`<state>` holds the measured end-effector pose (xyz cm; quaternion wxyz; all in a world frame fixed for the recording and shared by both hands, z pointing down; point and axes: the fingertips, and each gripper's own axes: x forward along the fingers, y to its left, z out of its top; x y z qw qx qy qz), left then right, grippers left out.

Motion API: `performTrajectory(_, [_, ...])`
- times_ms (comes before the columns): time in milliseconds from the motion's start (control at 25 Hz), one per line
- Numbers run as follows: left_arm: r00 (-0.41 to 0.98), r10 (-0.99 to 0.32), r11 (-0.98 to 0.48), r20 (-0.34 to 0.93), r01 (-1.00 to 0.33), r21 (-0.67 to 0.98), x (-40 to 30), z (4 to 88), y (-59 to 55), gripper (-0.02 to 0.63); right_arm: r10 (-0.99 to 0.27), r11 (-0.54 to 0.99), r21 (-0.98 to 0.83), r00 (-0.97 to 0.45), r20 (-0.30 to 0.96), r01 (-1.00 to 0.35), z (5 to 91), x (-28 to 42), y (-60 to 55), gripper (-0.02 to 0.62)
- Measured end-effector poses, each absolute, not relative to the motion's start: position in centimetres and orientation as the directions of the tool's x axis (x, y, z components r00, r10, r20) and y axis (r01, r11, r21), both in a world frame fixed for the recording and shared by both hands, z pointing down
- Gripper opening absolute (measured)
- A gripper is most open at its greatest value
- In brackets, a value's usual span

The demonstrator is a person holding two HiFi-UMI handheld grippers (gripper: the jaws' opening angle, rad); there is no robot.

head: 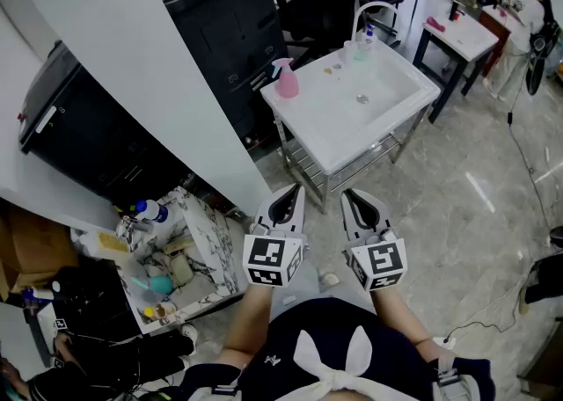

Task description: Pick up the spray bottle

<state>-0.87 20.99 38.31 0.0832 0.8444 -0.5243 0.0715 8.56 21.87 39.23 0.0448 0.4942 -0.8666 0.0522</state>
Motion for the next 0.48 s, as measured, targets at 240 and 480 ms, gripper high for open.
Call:
performTrajectory(240, [0.448,-0.870,-0.445,0.205,-0.893,0.063,-0.6,38.4,20.2,0.026,-0.856,0.501,-0.050,-0.504,0.117,-0.864,39.3,8.6,21.3,0.035])
performTrajectory(480, [0.448,-0.871,-0.445,0.199,-0.893,0.066,-0.9,38.3,18.2,0.026,-0.859,0.497,-0.051,-0.499,0.111,-0.866,39.3,8.5,19.5,0.035])
